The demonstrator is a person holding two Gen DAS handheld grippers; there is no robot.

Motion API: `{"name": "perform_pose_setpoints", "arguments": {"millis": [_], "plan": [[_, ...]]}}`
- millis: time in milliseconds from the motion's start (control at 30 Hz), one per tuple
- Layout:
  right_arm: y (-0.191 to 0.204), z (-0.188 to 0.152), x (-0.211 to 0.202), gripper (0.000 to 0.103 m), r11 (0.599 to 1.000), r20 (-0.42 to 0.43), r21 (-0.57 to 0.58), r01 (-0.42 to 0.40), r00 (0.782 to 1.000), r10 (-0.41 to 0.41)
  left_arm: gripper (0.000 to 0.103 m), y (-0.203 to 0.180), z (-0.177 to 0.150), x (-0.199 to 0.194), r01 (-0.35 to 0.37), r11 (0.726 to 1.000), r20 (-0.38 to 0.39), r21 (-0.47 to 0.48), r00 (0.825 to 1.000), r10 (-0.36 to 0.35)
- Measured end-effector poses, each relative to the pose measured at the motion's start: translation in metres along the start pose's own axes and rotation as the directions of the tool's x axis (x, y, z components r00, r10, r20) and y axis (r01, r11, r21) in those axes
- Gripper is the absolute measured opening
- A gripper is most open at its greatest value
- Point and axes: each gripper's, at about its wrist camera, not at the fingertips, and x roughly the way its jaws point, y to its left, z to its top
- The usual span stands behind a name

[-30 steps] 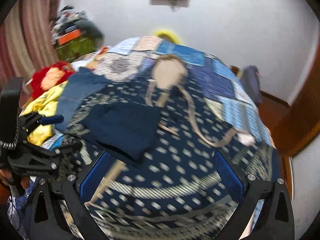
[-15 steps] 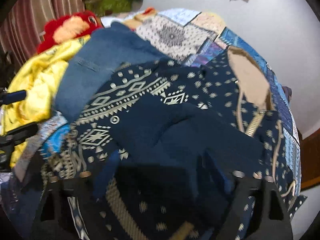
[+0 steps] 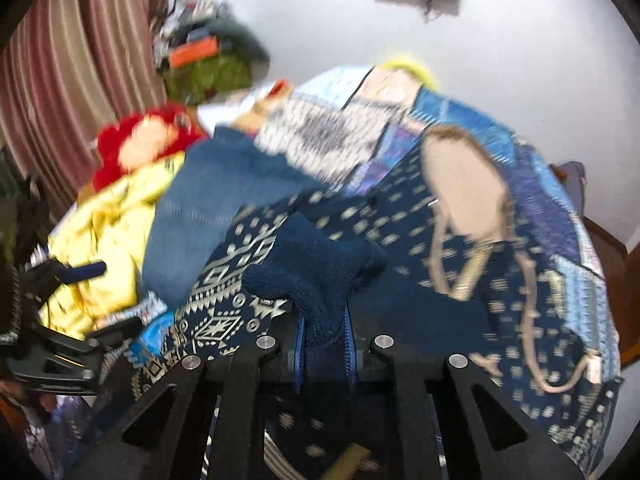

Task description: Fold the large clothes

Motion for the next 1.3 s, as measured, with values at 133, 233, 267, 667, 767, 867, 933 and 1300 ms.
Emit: {"name": "perform_pose_setpoints", "arguments": {"millis": [133,233,267,667,767,867,933,1300], "plan": [[-0.039,-0.002,-0.047,0.013,0.996,0.081,0.092,0.006,0.997,-0.014,0.09,-0.031,0.016,0.005,0.024,0.999,0.008,0.039,1.0,-0.025],[-0.075,-0.011,-0.077,0.013,0.985,0.117,0.174,0.012,0.993,-0.033,0.09,-0.057,0.025,0.014,0.064,0.997,0.0,0.05,0.998,-0.064],[-0.087,-0.015,-0.084,0.013,0.98,0.121,0.196,0.018,0.992,-0.042,0.09,-0.065,0.028,0.018,0.075,0.996,-0.006,0.052,0.997,-0.074],[-0.189,-0.109,-0.073,0.013,0.907,-0.04,0.404,0.12,0.993,-0.114,0.09,-0.115,0.021,0.084,0.039,0.993,-0.136,0.111,0.99,-0.024],[-0.207,-0.13,-0.061,0.013,0.894,-0.096,0.41,0.18,0.983,-0.154,0.092,-0.111,0.018,0.087,0.047,0.994,-0.14,0.098,0.99,-0.033],[-0.22,-0.145,-0.053,0.013,0.891,-0.139,0.387,0.237,0.97,-0.198,0.095,-0.112,0.017,0.088,0.035,0.993,-0.137,0.113,0.99,-0.019],[-0.225,-0.151,-0.049,0.013,0.895,-0.153,0.365,0.257,0.965,-0.215,0.096,-0.115,0.016,0.088,0.023,0.992,-0.13,0.125,0.991,-0.007],[-0.221,-0.155,-0.068,0.083,0.822,-0.208,0.203,0.531,0.844,-0.494,0.098,-0.116,0.019,0.087,0.005,0.992,-0.157,0.125,0.987,0.015]]}}
